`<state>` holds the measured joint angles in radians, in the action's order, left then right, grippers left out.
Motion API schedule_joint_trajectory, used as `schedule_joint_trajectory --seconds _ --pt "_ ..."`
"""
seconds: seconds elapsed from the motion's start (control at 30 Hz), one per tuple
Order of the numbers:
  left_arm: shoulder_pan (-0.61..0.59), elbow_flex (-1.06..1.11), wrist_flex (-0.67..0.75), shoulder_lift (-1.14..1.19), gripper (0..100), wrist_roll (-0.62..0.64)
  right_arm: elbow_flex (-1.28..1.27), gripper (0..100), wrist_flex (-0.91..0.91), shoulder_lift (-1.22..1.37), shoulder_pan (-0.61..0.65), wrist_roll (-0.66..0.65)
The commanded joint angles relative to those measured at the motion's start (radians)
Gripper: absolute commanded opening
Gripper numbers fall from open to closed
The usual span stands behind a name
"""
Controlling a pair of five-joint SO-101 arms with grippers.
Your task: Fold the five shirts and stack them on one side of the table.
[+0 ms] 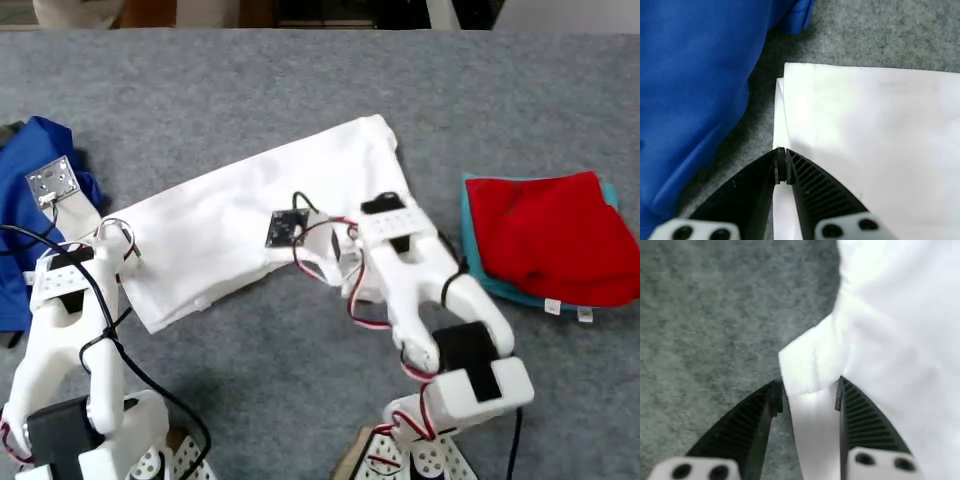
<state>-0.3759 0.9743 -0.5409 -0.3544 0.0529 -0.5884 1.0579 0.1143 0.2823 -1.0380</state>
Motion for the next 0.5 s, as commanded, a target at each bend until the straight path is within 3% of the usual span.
schedule_joint_trajectory --seconds 0.0,0.13,0.33,0.47 --pt "-0.002 -0.046 0.005 -0.004 2 0.003 0.077 20.6 0.000 0.064 -0.067 -0.052" --pt "-0.002 -0.046 0.005 -0.004 2 0.002 0.117 20.2 0.031 0.099 -0.051 -0.086" --pt "-0.002 -0.046 0.005 -0.004 2 0.002 0.137 1.7 0.044 0.116 -0.047 -0.095" --pt "-0.002 -0.046 0.005 -0.004 2 0.000 0.156 0.4 0.043 0.117 -0.048 -0.092"
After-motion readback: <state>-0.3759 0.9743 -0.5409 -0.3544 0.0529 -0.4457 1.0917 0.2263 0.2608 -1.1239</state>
